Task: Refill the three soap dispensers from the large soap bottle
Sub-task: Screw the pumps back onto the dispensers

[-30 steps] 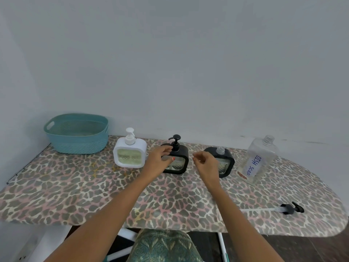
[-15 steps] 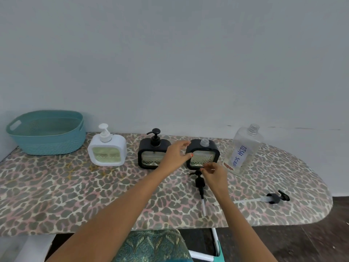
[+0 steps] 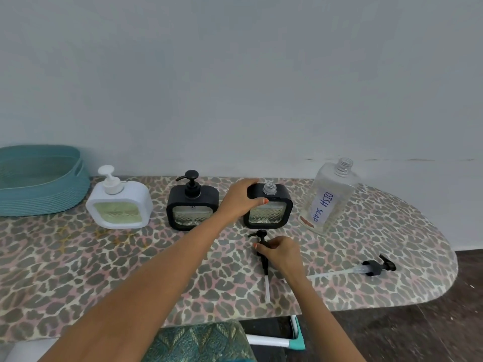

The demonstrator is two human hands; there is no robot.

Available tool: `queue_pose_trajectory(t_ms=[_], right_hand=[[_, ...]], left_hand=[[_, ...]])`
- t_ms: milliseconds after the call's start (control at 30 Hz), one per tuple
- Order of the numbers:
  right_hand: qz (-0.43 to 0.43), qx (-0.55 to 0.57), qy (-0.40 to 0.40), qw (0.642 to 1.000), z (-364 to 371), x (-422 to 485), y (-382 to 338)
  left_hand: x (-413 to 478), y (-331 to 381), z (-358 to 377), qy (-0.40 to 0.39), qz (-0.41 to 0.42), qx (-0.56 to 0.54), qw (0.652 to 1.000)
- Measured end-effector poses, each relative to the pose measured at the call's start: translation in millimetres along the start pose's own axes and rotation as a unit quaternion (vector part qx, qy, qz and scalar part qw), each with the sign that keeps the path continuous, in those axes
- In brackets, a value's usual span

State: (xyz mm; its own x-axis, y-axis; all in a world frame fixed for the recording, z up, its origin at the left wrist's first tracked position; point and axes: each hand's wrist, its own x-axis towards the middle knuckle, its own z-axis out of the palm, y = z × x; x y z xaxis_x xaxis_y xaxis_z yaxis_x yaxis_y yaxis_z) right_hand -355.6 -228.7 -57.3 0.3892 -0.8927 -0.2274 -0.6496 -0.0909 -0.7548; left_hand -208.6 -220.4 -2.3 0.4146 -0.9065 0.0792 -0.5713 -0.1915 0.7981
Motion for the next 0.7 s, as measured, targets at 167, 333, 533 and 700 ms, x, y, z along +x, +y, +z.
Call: queue_pose_trajectory(t_ms=[167, 333, 533, 700], right_hand=[[0.01, 0.029, -0.01, 0.999, -2, -1, 2], [-0.021, 0.049, 0.0, 0.999, -22, -8, -10], [-0.084, 0.099, 0.069, 0.989, -69, -10, -47], [-0.154, 0.141, 0.143, 0.967, -95, 6, -90]], left_hand=[[4, -2, -4, -0.014, -0.01, -0.016, 1.0], [8, -4, -6, -0.026, -0.017, -0.013, 0.999], [9, -1, -7, -0.036, -0.01, 0.015, 0.999], [9, -2, -7, -0.033, -0.014, 0.018, 0.999]])
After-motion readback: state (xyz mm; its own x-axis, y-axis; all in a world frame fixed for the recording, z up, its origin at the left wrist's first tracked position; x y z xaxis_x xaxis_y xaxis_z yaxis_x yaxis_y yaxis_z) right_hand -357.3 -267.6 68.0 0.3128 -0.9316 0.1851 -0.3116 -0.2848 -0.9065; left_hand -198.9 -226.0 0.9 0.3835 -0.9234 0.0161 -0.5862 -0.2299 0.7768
